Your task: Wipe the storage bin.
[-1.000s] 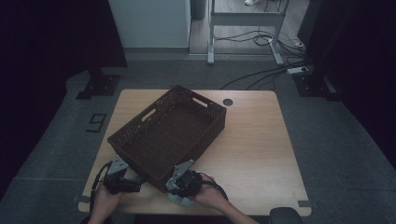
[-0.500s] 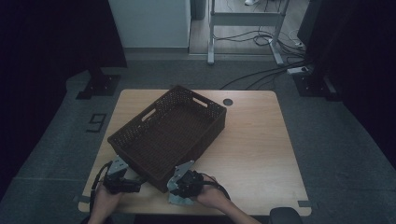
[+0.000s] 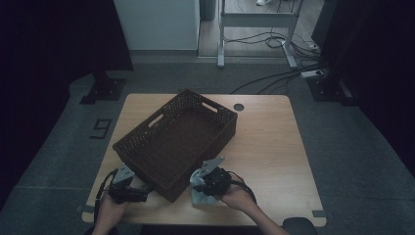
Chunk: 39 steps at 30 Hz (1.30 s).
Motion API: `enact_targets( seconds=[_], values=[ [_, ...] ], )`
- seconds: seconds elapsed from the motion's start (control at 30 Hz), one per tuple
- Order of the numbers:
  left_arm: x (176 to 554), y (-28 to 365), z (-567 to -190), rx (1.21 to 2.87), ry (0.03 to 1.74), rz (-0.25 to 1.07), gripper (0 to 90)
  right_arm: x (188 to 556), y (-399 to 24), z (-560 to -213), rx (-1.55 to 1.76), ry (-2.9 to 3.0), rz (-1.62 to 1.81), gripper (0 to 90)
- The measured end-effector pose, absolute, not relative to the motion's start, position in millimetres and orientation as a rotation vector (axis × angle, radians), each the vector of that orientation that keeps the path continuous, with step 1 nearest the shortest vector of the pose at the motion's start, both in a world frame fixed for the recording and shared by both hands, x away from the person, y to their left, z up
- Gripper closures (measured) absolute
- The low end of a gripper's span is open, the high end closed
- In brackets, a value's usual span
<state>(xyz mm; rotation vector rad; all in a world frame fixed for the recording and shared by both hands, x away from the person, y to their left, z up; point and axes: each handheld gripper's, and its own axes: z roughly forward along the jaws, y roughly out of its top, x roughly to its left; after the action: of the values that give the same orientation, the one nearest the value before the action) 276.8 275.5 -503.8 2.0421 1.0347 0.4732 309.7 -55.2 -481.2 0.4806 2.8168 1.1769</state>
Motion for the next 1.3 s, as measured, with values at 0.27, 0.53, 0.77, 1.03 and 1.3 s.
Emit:
enact_targets(
  seconds=[0.27, 0.53, 0.77, 1.03, 1.3],
  values=[
    [276.9, 275.5, -503.8, 2.045, 1.034, 0.474, 0.0, 323.8, -82.6, -464.0, 0.573, 2.735, 1.172, 76.9],
    [276.9, 275.5, -503.9, 2.043, 1.035, 0.474, 0.0, 336.3, -107.9, -455.0, 0.654, 2.678, 1.142, 76.9],
    [276.9, 275.5, -503.8, 2.046, 1.035, 0.474, 0.0, 347.8, -140.7, -451.9, 0.757, 2.612, 1.113, 76.9],
    [277.0, 275.6, -503.8, 2.046, 1.034, 0.474, 0.0, 358.8, -183.8, -447.3, 0.879, 2.526, 1.072, 76.9],
    [277.0, 275.5, -503.8, 2.045, 1.035, 0.474, 0.0, 366.0, -227.5, -448.5, 1.012, 2.435, 1.022, 76.9]
  ],
)
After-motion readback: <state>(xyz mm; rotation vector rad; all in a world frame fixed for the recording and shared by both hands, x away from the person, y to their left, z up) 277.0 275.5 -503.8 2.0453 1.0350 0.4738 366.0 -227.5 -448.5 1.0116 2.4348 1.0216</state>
